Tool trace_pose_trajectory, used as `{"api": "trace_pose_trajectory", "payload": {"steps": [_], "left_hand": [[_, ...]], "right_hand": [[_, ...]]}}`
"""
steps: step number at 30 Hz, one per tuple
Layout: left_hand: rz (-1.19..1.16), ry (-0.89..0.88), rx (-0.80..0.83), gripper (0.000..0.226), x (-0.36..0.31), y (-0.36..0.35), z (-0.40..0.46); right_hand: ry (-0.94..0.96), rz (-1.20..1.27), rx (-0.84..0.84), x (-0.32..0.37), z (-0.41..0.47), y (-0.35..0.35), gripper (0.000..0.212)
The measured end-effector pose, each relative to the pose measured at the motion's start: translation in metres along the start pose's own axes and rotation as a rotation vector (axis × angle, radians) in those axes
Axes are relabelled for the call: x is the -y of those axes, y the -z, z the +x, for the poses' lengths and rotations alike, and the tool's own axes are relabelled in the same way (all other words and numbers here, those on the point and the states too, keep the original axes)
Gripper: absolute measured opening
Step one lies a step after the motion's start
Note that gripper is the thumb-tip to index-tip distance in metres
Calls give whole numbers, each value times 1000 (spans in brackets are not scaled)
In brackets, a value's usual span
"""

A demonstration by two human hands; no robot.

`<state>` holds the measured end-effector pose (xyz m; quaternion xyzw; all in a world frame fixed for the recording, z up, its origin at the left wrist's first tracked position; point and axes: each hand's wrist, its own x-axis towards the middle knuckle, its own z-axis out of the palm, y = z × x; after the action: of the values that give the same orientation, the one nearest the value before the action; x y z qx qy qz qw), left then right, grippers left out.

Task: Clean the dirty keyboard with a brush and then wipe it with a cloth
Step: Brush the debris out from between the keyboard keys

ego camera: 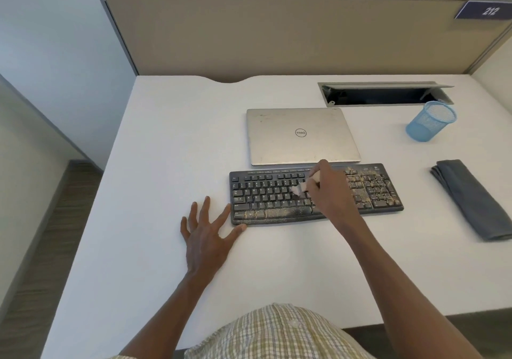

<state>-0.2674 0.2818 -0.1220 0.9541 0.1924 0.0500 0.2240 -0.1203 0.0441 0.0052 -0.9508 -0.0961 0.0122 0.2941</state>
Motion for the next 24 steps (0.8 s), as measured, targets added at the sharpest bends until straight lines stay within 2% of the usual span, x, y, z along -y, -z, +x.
{"api": "trace_pose_trajectory", "payload": {"steps": [3,7,12,15,20,24], "left_hand": [[-13,-7,2,72,1,0,0],[-16,-16,4,72,3,-1,0],[-11,-25,1,73,4,-2,0],[-8,-16,3,74,3,-2,1],[-17,-16,-1,74,2,-1,0],[-8,-12,-13,74,1,-1,0]], "right_hand": [[-41,-11,73,3,0,2,6],[-74,50,-9,6,-2,0,7],[-218,35,-93,-2,-4,-3,4],[-178,46,-180,1,-2,0,4],[-146,-5,-67,-3,-5,-2,4],[-110,0,-133,-3,-3,1,4]]}}
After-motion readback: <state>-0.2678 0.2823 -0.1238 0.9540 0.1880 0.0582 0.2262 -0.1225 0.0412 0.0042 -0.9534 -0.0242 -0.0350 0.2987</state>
